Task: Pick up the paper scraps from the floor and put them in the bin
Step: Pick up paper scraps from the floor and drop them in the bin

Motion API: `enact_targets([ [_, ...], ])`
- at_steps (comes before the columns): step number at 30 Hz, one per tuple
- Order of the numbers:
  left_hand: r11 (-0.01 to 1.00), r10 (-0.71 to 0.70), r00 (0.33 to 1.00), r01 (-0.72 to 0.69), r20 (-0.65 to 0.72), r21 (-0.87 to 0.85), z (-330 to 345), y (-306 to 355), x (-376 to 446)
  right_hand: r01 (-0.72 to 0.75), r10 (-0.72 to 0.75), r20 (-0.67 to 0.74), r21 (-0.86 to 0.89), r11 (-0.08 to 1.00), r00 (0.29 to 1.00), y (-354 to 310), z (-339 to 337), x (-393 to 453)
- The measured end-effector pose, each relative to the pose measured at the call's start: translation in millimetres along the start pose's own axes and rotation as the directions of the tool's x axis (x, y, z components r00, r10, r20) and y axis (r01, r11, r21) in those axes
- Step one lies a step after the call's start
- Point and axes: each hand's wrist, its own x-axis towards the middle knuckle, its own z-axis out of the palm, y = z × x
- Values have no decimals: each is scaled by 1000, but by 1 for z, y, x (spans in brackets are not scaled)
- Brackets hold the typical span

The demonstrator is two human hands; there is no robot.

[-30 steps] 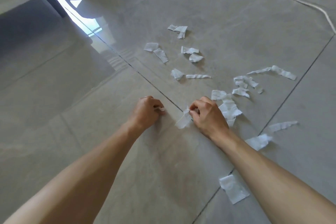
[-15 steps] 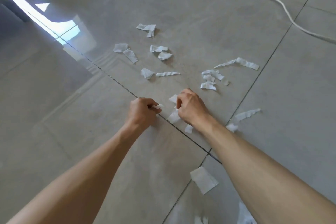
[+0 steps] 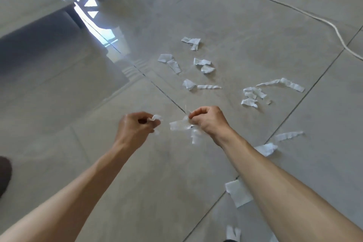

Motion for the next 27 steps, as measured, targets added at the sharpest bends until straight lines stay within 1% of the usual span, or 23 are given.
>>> enact_targets([
  [4,976,-26,995,4,-101,-217,-80,-5,-26,9,-27,141,129,992,990,-52,58,-29],
  [7,950,-52,976,-18,-213,-312,-151,-19,-51,18,-66,248,192,981,967,-92,119,-55],
  [10,926,-92,934,-47,-345,-376,-221,-38,-81,12,-99,342,248,969,934,-129,189,-86],
  [11,921,-95,925,-59,-368,-385,-234,-43,-87,3,-100,360,261,965,928,-136,206,-93],
  [13,914,-108,890,-87,-444,-396,-277,-59,-106,0,-119,425,270,963,897,-155,258,-115],
  [16,901,-154,830,-105,-537,-420,-329,-83,-128,34,-162,480,264,964,862,-177,326,-142],
  [20,868,-296,728,-65,-618,-492,-396,-121,-152,61,-186,530,244,968,828,-209,399,-178],
  [23,897,-309,674,-28,-672,-441,-436,-148,-152,105,-214,527,229,968,823,-229,440,-194],
  [25,898,-331,641,-12,-692,-440,-458,-166,-145,148,-234,493,206,967,838,-238,472,-202],
  [27,893,-353,634,9,-688,-449,-474,-181,-134,194,-255,424,182,964,869,-243,502,-205],
])
